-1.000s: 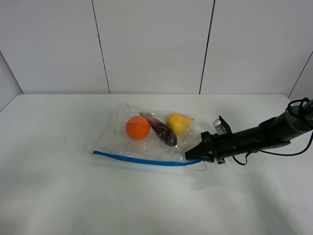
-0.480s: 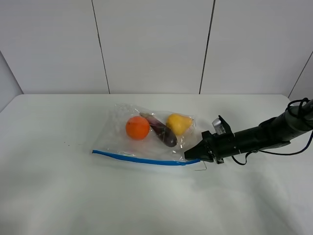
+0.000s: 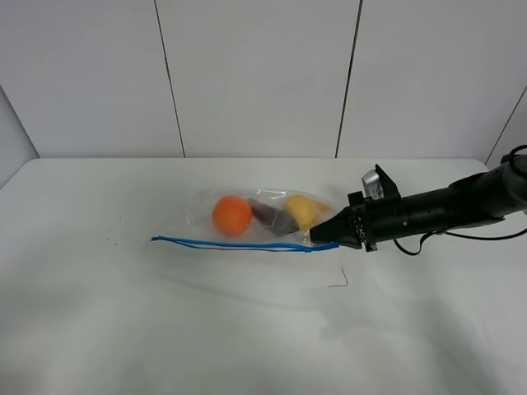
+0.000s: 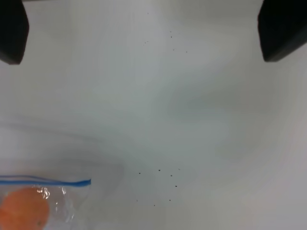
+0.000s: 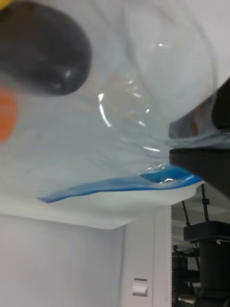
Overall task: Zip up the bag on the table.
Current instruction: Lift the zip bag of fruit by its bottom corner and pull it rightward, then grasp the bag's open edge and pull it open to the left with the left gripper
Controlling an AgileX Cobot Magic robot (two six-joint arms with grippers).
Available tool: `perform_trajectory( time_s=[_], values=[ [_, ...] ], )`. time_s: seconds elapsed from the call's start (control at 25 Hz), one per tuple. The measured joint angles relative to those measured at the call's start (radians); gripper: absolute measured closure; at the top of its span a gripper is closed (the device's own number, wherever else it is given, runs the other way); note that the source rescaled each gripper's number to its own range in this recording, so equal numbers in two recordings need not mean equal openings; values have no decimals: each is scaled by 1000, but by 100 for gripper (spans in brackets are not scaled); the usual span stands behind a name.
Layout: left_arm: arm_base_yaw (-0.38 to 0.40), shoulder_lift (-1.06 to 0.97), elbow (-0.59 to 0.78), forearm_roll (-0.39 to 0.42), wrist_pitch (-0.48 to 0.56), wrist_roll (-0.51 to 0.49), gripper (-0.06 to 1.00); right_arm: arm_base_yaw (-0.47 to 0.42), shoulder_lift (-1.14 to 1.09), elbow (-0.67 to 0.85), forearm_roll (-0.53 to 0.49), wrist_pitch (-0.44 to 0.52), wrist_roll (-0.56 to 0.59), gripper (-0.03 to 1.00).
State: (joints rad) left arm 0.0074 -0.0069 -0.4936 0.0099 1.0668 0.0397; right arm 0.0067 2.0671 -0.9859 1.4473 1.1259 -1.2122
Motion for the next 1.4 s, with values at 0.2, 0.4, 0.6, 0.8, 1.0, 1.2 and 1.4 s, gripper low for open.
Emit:
perform_trajectory(
  time_s=[0.2,0.4,0.6,0.8,1.0,1.2,1.4],
  values=[
    [0,0,0,0,0,0,-5,0,-28,0,-22,2,20,97],
    [0,0,0,0,0,0,-5,0,-28,0,-34,2,21,97],
    [0,0,0,0,0,0,-5,0,-28,0,-37,2,21,97],
    [0,0,-1,0,-7,0,-5,0,-28,0,-45,2,21,97],
    [0,167,-48,-92,-25,78,-5,0,-28,0,-60,-2,21,97],
    [0,488,-199,-199,-107,266,-5,0,-28,0,-63,-3,22,97],
    [-9,725,-369,-252,-158,376,-4,0,-28,0,-64,-4,28,97]
  ],
)
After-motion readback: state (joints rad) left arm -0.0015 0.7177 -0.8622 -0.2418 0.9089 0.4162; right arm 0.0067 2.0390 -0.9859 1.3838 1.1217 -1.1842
